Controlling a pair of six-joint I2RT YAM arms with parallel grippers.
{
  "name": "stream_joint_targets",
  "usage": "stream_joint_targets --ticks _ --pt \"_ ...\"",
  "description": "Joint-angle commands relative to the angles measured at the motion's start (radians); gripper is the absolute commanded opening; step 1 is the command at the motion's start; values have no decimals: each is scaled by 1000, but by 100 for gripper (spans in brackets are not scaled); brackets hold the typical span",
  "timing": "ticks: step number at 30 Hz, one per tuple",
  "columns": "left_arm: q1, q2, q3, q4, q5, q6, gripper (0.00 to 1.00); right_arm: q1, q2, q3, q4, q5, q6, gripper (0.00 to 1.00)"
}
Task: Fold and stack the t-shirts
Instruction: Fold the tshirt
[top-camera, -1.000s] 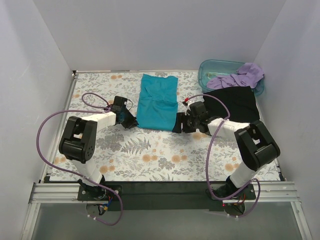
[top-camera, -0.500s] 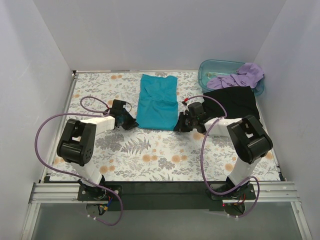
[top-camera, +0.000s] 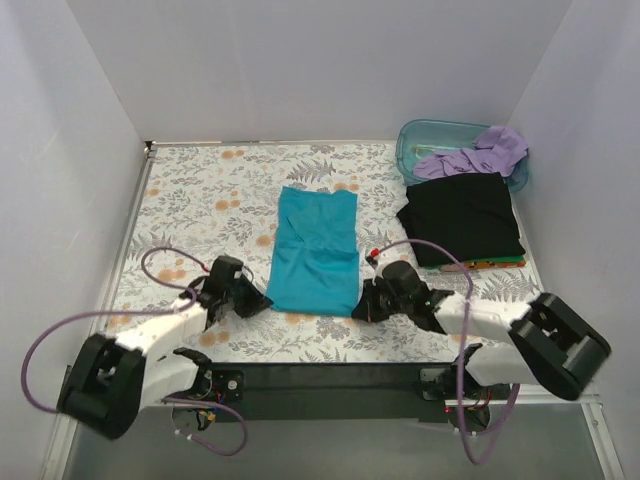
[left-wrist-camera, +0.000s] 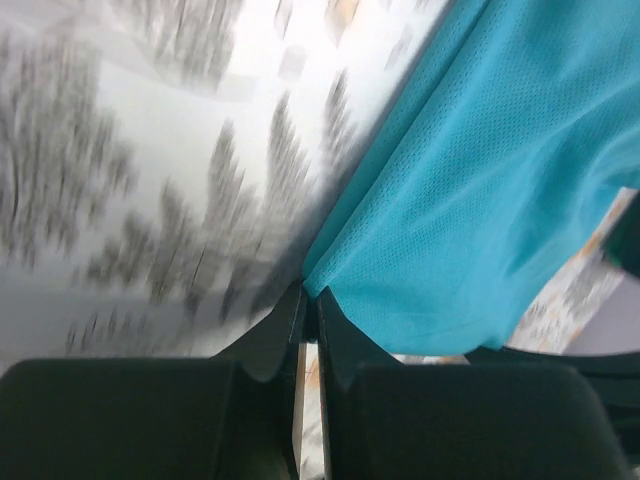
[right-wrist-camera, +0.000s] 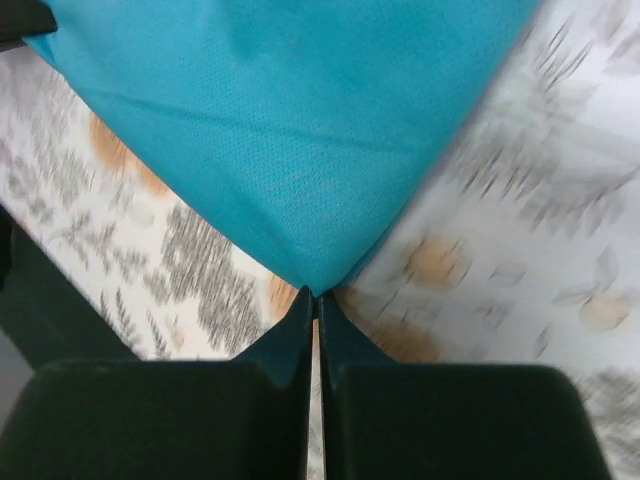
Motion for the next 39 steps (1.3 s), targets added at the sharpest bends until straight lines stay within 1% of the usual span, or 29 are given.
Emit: stream_joint_targets --ticks 1,3,4,7,9,11,12,13,14,18,19,21,22,23,24,25,26,28,29,35,39 --pt "-79 -255 -156 -243 -13 -96 0 103 -207 -118 -99 124 118 1" --pt "-129 -383 -168 -295 -15 -162 0 157 -293 -139 -183 157 146 1" --pt "-133 -487 -158 -350 -16 -165 0 166 -367 -148 -209 181 167 1" --pt "-140 -607 -80 -451 -56 -156 0 176 -479 -156 -246 187 166 1" --pt "-143 -623 -16 -472 -62 -135 0 176 -516 -133 -266 187 154 1" --pt "-145 -605 22 -475 -58 -122 0 177 -545 -84 -266 187 120 1" --pt "-145 -591 67 -473 -53 -110 0 177 -550 -59 -266 187 106 1" --pt "-146 -562 87 -472 -65 -105 0 176 -544 -36 -310 219 73 1" --pt "-145 -544 113 -473 -80 -105 0 176 -536 23 -324 233 59 1" --pt "-145 -456 242 -482 -194 -102 0 151 -475 160 -376 330 20 1" --pt "-145 -415 297 -482 -256 -99 0 134 -446 189 -383 332 11 1" --pt "-143 -360 352 -502 -356 -113 0 70 -412 252 -386 323 -21 1" --pt "-139 -299 406 -509 -402 -110 0 44 -372 272 -384 294 -32 1" --pt "-136 -266 433 -493 -407 -93 0 19 -352 291 -371 271 -47 1" --pt "-125 -232 456 -480 -407 -81 0 -33 -332 307 -357 246 -70 1" --pt "-114 -168 480 -457 -400 -76 0 -59 -288 338 -341 191 -83 1" --pt "-91 -136 524 -435 -374 -38 0 -102 -263 358 -317 143 -90 1" --pt "-64 -42 568 -414 -351 -29 0 -136 -191 418 -291 73 -112 1" --pt "-30 -14 605 -406 -328 -4 0 -162 -167 439 -289 59 -119 1" --pt "68 164 704 -326 -269 56 0 -254 37 619 -278 -43 -159 1" --pt "111 295 762 -234 -257 114 0 -301 169 712 -277 -32 -193 1"
